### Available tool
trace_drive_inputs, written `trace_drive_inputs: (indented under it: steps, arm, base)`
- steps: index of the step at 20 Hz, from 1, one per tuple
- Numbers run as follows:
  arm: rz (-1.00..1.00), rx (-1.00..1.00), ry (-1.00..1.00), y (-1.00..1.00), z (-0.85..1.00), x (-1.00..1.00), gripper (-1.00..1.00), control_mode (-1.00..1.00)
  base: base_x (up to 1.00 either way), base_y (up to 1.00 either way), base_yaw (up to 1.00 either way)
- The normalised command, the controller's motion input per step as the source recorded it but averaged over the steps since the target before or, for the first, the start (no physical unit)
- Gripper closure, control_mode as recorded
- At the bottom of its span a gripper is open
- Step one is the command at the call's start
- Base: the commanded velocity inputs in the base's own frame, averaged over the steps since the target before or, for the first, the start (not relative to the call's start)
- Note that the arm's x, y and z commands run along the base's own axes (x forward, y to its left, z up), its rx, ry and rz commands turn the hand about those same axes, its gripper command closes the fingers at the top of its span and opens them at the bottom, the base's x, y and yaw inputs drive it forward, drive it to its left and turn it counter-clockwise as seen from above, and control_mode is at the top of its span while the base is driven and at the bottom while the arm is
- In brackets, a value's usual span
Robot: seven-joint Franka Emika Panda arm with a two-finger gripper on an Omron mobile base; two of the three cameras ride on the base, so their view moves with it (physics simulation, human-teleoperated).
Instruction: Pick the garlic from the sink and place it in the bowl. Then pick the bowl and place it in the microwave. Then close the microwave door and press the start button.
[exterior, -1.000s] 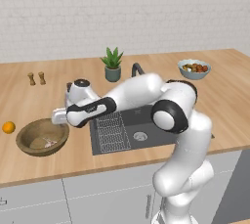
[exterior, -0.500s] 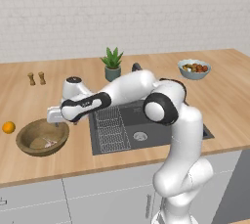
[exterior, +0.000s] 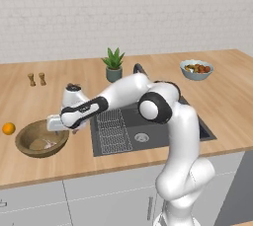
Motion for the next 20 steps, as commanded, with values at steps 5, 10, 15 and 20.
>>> trace_drive_inputs:
  steps: [5, 10, 15, 20]
  arm:
    - [0.0, 0.0, 0.0, 0.27, 0.0, 0.0, 1.0, -1.0]
    - [0.0, 0.0, 0.01, 0.17, 0.0, -0.01, 1.0, -1.0]
    - [-0.1, 0.05, 0.0, -0.35, 0.22, -0.34, 1.0, -1.0]
    - [-0.13, 0.13, 0.0, -0.68, 0.54, -0.38, 1.0, -1.0]
  base:
    - [0.0, 0.0, 0.0]
    - [0.0, 0.0, 0.0]
    - [0.0, 0.0, 0.0]
    - [0.0, 0.0, 0.0]
